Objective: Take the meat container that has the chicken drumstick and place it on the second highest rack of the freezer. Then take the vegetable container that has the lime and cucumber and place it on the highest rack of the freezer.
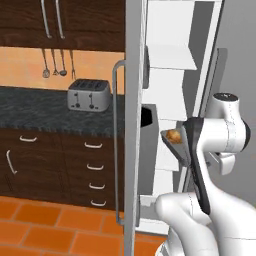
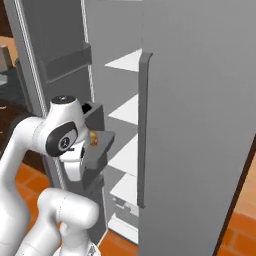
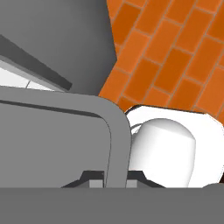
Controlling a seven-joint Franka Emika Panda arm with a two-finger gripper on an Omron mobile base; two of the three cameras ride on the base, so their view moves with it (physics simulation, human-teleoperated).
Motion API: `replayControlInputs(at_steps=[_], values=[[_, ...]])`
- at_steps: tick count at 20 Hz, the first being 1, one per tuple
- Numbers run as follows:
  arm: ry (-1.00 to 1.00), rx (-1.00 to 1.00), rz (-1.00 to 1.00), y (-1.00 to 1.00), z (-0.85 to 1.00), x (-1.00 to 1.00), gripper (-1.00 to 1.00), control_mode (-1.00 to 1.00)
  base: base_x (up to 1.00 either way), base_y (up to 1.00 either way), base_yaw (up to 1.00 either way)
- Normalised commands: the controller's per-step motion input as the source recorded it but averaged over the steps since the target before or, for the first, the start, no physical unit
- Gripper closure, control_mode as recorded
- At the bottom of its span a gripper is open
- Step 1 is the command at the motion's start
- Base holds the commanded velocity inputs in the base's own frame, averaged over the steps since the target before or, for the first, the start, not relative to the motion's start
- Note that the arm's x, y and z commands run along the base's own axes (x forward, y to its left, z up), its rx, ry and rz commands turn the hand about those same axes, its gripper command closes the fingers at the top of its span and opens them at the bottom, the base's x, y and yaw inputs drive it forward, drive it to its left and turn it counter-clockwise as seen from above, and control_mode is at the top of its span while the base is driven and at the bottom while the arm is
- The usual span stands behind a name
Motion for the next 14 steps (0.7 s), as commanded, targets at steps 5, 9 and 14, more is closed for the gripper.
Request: replayControlInputs(at_steps=[5, 9, 14], values=[[0.00, 0.00, 0.00, 0.00, 0.00, 0.00, 1.00, 1.00, 0.23, -0.31, 0.07], [0.00, 0.00, 0.00, 0.00, 0.00, 0.00, 1.00, 1.00, 0.67, 0.00, 0.00], [0.00, 0.00, 0.00, 0.00, 0.00, 0.00, 1.00, 1.00, 0.62, 0.01, 0.00]])
